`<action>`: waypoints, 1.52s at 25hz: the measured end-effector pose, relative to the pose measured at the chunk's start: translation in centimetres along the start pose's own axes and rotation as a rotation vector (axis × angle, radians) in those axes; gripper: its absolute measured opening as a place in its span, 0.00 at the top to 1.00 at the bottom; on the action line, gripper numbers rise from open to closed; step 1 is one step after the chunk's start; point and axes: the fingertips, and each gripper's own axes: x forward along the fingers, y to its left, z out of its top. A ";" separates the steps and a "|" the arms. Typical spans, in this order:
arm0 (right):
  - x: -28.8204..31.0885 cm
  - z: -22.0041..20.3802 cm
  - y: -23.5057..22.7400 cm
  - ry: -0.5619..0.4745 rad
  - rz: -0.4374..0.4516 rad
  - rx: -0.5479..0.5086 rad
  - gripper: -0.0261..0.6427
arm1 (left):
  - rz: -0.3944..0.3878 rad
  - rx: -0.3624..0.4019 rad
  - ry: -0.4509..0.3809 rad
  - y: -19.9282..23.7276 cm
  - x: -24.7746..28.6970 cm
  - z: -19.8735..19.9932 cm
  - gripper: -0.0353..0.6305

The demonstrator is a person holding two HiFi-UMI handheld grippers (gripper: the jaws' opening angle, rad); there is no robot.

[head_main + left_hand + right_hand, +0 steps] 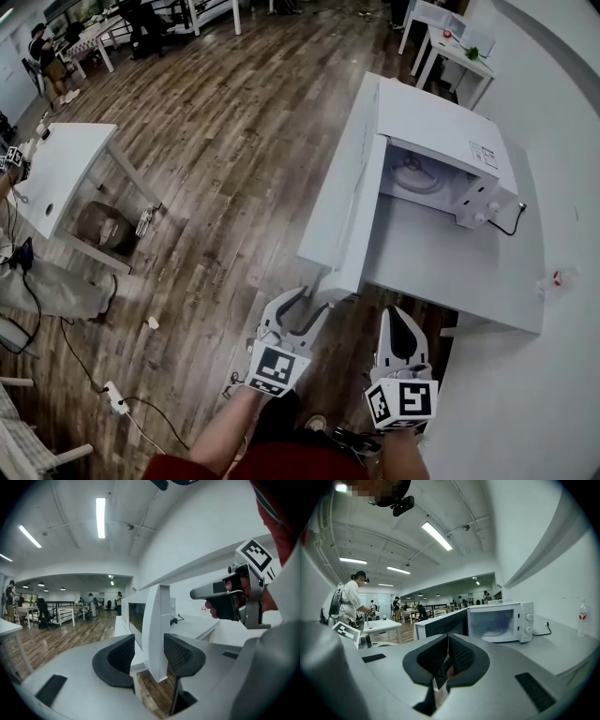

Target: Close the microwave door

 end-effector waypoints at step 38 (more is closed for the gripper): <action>1.9 -1.2 -3.5 0.026 -0.159 0.011 0.92 | -0.433 0.121 -0.054 -4.0 4.7 0.6 0.68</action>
